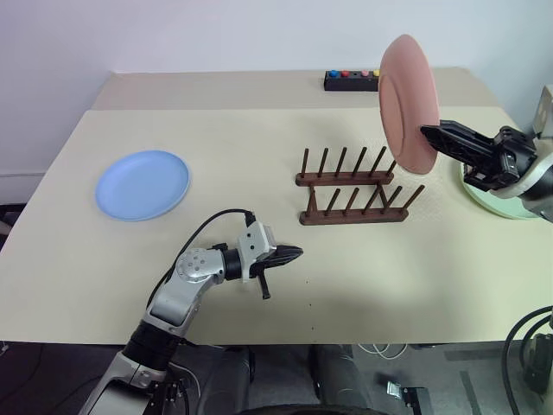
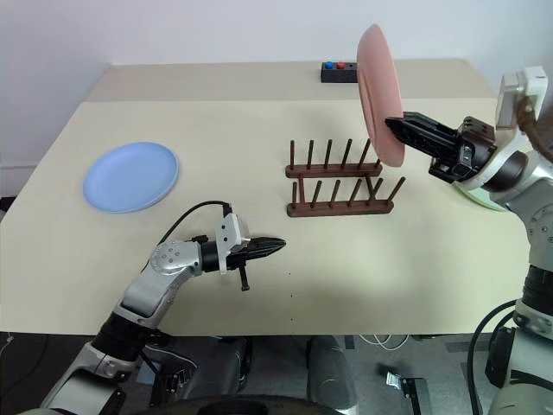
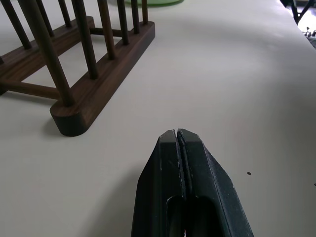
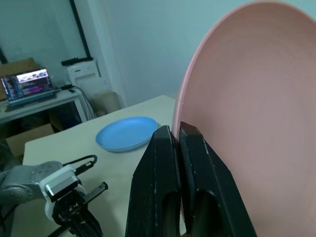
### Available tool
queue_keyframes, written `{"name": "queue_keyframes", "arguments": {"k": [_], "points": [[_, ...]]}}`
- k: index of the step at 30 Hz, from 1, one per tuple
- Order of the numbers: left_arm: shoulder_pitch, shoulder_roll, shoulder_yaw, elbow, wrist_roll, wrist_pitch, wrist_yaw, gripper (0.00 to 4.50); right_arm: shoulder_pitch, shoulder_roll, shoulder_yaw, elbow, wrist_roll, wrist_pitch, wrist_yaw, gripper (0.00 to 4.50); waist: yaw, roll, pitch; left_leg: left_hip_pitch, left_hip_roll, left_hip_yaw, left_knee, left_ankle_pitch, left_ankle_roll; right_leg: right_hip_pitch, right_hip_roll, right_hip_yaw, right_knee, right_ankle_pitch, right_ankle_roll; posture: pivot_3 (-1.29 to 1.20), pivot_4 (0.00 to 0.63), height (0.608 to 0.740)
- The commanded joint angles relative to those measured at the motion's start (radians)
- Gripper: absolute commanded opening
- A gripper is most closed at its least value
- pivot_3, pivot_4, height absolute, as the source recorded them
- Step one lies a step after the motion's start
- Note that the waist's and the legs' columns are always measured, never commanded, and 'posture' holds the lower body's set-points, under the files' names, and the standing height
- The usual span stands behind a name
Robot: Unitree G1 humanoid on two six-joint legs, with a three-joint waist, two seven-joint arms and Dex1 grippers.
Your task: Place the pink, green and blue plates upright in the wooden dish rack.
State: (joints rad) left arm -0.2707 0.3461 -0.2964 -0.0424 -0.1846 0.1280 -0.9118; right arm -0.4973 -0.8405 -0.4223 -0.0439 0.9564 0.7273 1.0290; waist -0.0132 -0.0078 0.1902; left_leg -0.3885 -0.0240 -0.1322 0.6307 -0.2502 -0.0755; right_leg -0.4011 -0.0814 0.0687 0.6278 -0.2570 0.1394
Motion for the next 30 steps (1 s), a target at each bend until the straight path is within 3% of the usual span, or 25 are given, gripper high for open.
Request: {"name": "queue_keyframes", "arguments": {"k": [1,28,30], "points": [[-0.014,0.0,0.009,-0.03,-0.011,-0.002,-0.001,0.0,-0.02,0.008,-0.028,0.022,0.015,-0.005,-0.005,0.03,0.0,0.0,0.0,0.0,0.0,0.0,0.0,0.0,0.0,0.0,0.0,0.0,0.0,0.0,0.0,0.0,0.15,0.74],[-0.018,0.007,0.008,-0.037,-0.009,0.009,-0.008,0.0,-0.001,0.044,-0.082,0.178,0.068,0.103,-0.036,0.03,-0.001,0.0,0.0,-0.001,0.0,0.0,0.0,0.0,0.0,-0.002,0.0,0.0,0.001,0.0,0.0,0.0,0.15,0.74],[-0.017,0.009,0.008,-0.039,-0.01,0.01,-0.008,0.0,0.001,0.045,-0.089,0.181,0.071,0.108,-0.04,0.59,-0.001,0.0,0.0,-0.001,0.0,0.0,0.0,0.0,0.0,-0.002,0.0,0.0,0.001,0.0,0.0,0.0,0.15,0.74]]}}
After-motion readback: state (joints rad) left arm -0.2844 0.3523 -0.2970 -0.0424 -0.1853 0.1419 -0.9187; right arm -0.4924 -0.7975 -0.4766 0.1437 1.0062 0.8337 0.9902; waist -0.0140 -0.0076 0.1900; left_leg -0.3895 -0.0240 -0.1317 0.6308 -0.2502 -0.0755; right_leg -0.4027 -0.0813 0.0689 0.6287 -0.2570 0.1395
